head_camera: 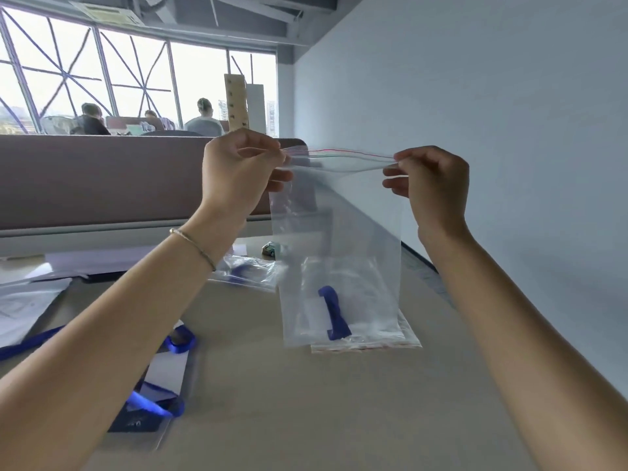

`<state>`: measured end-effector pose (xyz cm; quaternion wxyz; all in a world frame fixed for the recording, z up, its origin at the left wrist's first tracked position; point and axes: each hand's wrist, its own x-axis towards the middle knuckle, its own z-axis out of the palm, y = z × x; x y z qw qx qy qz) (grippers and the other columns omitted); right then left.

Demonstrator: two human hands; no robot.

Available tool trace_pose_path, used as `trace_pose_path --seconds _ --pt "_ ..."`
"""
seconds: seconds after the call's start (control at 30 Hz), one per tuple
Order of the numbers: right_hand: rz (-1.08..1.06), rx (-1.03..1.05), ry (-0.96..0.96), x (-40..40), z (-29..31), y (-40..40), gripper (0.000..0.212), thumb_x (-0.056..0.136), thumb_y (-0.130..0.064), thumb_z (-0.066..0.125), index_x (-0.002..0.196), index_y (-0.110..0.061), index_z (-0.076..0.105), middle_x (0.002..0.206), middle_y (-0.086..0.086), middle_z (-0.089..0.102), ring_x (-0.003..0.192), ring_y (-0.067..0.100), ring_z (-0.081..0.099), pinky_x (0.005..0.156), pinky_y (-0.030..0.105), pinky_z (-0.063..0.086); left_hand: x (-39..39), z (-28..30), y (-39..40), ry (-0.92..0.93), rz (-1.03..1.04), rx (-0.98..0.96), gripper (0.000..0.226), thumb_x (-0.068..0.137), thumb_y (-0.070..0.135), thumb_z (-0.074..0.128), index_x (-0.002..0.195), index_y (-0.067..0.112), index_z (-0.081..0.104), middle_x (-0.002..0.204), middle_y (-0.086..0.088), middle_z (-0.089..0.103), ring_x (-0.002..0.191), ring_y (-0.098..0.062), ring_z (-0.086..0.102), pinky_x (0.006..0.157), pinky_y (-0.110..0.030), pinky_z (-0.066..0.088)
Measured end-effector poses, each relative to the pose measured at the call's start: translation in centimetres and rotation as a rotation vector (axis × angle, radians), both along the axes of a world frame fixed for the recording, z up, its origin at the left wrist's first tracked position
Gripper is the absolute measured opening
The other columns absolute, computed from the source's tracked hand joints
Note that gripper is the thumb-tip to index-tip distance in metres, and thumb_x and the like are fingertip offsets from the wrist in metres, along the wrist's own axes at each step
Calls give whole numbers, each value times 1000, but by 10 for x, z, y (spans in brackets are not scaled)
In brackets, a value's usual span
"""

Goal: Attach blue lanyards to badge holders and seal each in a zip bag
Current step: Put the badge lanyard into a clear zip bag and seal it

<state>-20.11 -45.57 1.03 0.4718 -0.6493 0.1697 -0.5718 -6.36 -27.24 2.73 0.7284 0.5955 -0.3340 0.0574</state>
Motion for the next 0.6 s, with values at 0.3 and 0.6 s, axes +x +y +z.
trace_pose_path --seconds 0.3,0.6 --pt "142 146 363 60 -53 -12 21 88 -14 60 104 -12 72 89 11 77 86 32 74 71 38 62 55 -60 -7 151 18 356 21 90 12 61 110 10 68 103 -14 74 93 -32 72 84 -42 61" --pt "181 -416 834 70 -149 8 23 86 -13 60 98 -27 72 88 -10 74 82 8 68 78 35 57 29 -151 -20 -445 66 923 20 88 20 56 100 27 69 90 10 69 84 -13 65 76 -31 54"
